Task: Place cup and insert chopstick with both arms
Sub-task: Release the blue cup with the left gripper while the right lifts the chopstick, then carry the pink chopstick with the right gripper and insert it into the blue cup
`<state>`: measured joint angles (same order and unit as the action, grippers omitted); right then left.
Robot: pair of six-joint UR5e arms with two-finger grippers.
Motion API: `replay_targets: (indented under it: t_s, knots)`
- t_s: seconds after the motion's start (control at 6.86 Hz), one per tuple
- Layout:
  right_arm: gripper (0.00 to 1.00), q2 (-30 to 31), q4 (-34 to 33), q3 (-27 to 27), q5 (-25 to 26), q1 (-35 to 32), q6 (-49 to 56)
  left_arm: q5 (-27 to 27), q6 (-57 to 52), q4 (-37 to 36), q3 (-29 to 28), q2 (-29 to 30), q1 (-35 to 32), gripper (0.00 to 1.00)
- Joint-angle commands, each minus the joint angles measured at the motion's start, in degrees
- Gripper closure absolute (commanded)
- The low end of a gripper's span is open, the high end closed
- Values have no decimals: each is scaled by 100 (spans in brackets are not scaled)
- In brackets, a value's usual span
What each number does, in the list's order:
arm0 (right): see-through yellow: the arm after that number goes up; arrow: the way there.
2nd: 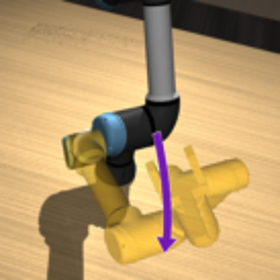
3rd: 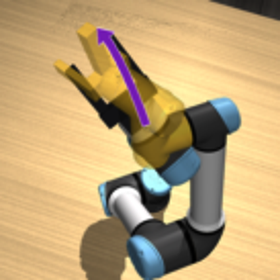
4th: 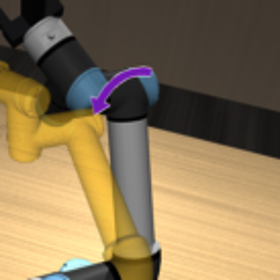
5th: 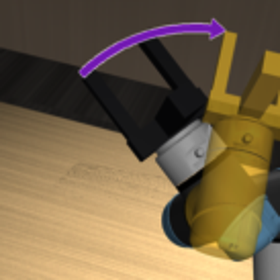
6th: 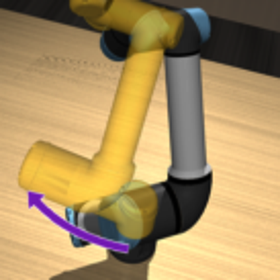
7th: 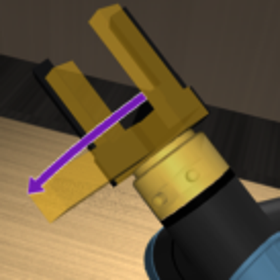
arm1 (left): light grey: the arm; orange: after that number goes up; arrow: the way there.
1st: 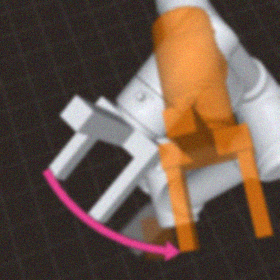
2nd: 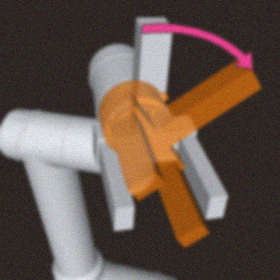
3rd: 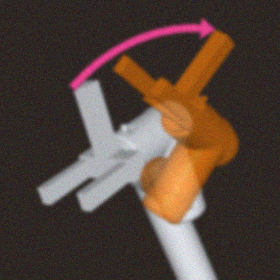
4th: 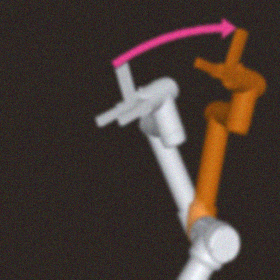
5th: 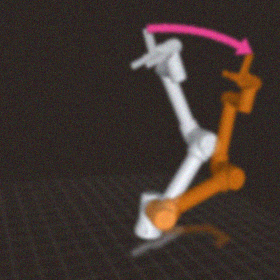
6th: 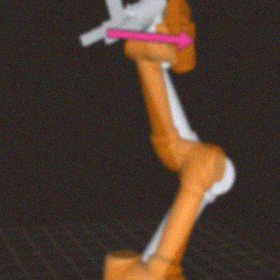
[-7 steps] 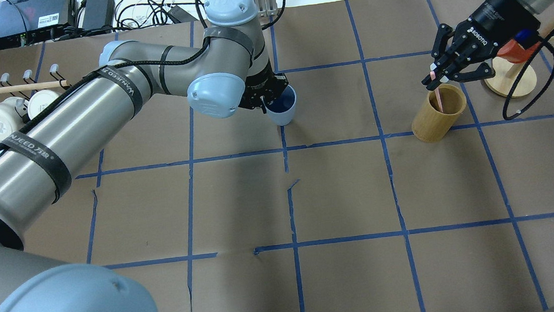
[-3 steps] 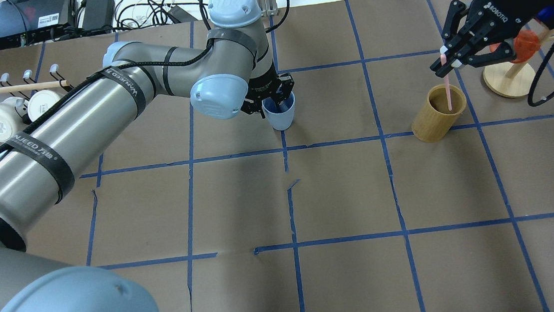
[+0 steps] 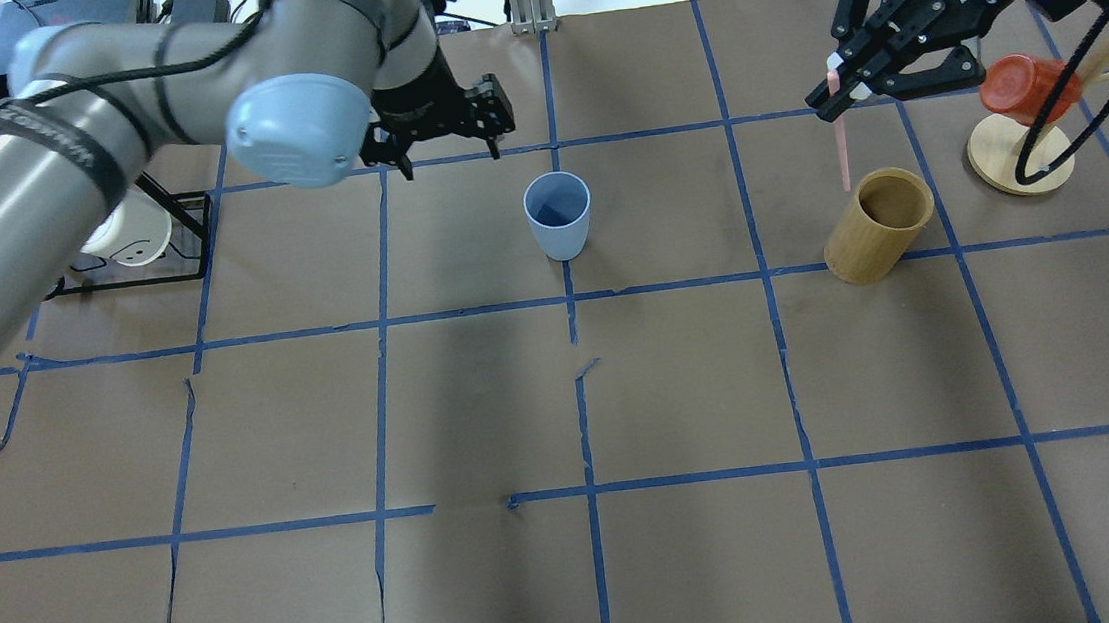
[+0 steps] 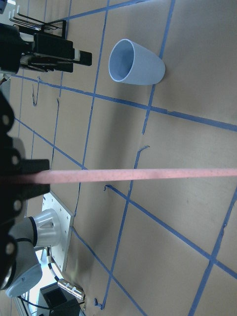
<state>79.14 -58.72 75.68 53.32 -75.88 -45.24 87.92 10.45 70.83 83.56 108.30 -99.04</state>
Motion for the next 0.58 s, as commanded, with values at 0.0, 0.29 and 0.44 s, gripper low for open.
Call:
replay_targets:
  t_s: [0.0,0.29,0.44]
  knots:
    - [100,-47,-287,-10,-994,-391,-229,294,-1217,718,46,-964,551,0]
    - [100,-222,-1450,8,-1473,-1004,-1348,209,-1668,1132,168,-1459,886,0]
    - [100,-528,-2598,8,-1456,-1408,-2348,286,-1660,1282,282,-1652,843,0]
